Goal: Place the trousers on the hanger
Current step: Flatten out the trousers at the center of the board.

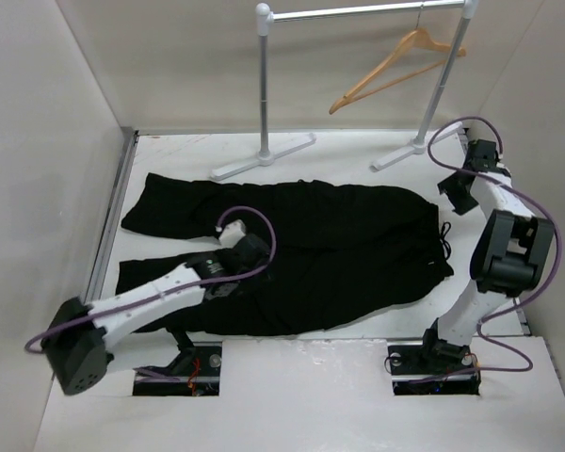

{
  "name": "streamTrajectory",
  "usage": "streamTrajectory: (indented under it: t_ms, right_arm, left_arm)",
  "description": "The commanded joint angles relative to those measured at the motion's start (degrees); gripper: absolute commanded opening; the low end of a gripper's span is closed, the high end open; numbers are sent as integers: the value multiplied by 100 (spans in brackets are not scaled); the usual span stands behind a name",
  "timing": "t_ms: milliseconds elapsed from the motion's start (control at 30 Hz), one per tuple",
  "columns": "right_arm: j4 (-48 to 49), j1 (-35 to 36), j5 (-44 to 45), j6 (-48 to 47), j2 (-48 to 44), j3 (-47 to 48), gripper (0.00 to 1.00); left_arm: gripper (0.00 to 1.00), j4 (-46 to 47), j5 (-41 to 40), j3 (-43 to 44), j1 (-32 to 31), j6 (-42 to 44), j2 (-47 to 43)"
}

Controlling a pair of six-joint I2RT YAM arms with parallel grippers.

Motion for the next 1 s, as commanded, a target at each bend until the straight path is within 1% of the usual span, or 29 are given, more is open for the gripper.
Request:
streamTrajectory:
  t_ms: [0, 67, 100, 167, 200, 300, 333, 367, 400, 433, 467, 500, 533, 567, 633, 700, 800, 900, 967]
  right_arm:
    - [173, 157, 23, 169, -1292, -380, 66]
    - [226, 411, 5, 204, -2056, -810, 71]
    - [252, 587, -4, 221, -2425, -1047, 71]
    - [296, 982, -39, 230, -3076, -1513, 67]
    - [331, 1323, -48, 230, -3497, -1855, 58]
    - [253, 2159, -249, 274, -4324, -2550, 22]
    - [183, 2553, -389, 335, -4649, -2831, 15]
    - [104, 2853, -512, 371, -4896, -3042, 13]
    - [33, 3143, -627, 388, -5107, -3236, 13]
    - [-37, 3416, -715, 415, -5318, -3429, 13]
    - [-81, 3618, -751, 450, -5477, -3570, 14]
    - [-117, 3873, -751, 520, -5687, -3763, 17]
    - [-134, 4067, -751, 581, -5872, -3930, 21]
    - [-143, 4225, -742, 608, -6022, -4089, 25]
    - [-169, 4358, -812, 617, -6286, -4301, 29]
    - [-231, 4385, -926, 556, -6515, -4389, 33]
    - [-328, 4342, -1084, 345, -6709, -4407, 38]
    - [-416, 4236, -1190, 169, -6805, -4346, 41]
    - [-460, 4201, -1278, 125, -6823, -4284, 42]
  left_arm:
    - [48, -859, -488, 282, 442, -26, -882]
    - [47, -1394, -664, 142, 924, -175, -1462]
    - [46, -1745, -700, 71, 1258, -289, -1787]
    - [43, -2422, -753, 18, 2005, -430, -2359]
    - [42, -2773, -753, 0, 2600, -431, -2692]
    - [42, -3251, -709, 0, 4305, -265, -3081]
    - [41, -3251, -674, -43, 4720, -142, -3082]
    - [39, -3234, -561, -113, 5324, 25, -2969]
    - [38, -3182, -507, -166, 5670, 140, -2863]
    - [35, -3077, -368, -271, 6160, 350, -2636]
    - [32, -3032, -262, -325, 6426, 430, -2495]
    - [25, -2962, -165, -369, 6768, 509, -2319]
    - [19, -2909, -121, -395, 7033, 597, -2178]
    - [15, -2865, -120, -404, 7262, 702, -2029]
    - [10, -2873, -260, -326, 7588, 948, -1669]
    - [10, -2943, -427, -185, 7668, 1046, -1369]
    - [21, -3049, -594, -9, 7642, 1064, -921]
    - [32, -3006, -971, -70, 7913, 1151, -622]
    - [37, -2918, -964, -97, 8028, 1143, -464]
